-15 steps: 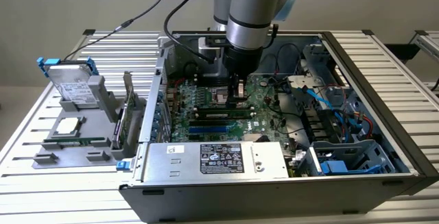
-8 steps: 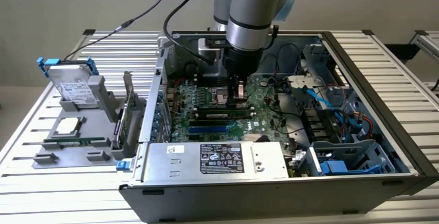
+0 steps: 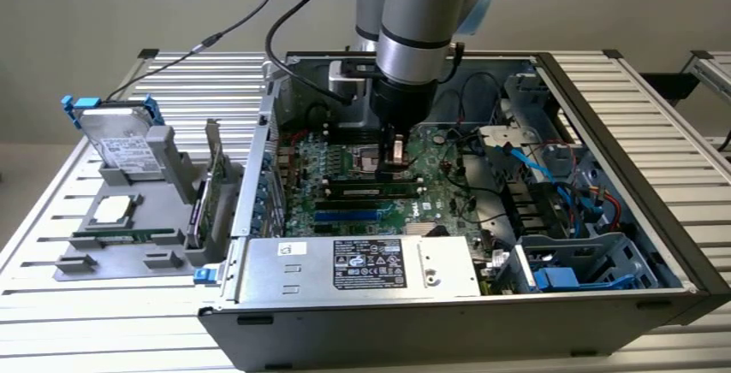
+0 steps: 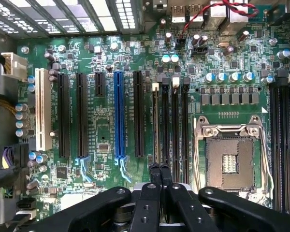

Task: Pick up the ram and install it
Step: 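Press down the ram until it locks into place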

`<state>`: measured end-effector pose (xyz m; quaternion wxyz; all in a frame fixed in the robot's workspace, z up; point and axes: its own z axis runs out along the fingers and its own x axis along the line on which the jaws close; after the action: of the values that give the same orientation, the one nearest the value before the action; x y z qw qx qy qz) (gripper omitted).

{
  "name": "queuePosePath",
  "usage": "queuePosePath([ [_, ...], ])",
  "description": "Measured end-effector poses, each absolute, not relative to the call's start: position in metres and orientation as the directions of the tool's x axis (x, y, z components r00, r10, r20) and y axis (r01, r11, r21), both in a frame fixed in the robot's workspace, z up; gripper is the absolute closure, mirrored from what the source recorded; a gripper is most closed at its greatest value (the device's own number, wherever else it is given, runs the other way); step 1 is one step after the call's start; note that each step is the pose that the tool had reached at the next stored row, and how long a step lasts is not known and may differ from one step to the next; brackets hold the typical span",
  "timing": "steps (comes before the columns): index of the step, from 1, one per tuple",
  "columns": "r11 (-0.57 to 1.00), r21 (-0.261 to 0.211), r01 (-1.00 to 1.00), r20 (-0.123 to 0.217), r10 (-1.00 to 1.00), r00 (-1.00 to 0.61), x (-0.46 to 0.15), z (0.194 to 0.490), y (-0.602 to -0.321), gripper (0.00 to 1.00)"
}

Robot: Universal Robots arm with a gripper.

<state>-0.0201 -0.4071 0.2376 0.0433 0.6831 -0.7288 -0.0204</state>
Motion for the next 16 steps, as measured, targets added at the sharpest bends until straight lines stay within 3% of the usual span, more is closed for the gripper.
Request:
queuePosePath([
  [16,0.256,0.089,-0.963,0.033,-0.967,-0.254,-0.0201,0.2436,-0.4071,0.90],
])
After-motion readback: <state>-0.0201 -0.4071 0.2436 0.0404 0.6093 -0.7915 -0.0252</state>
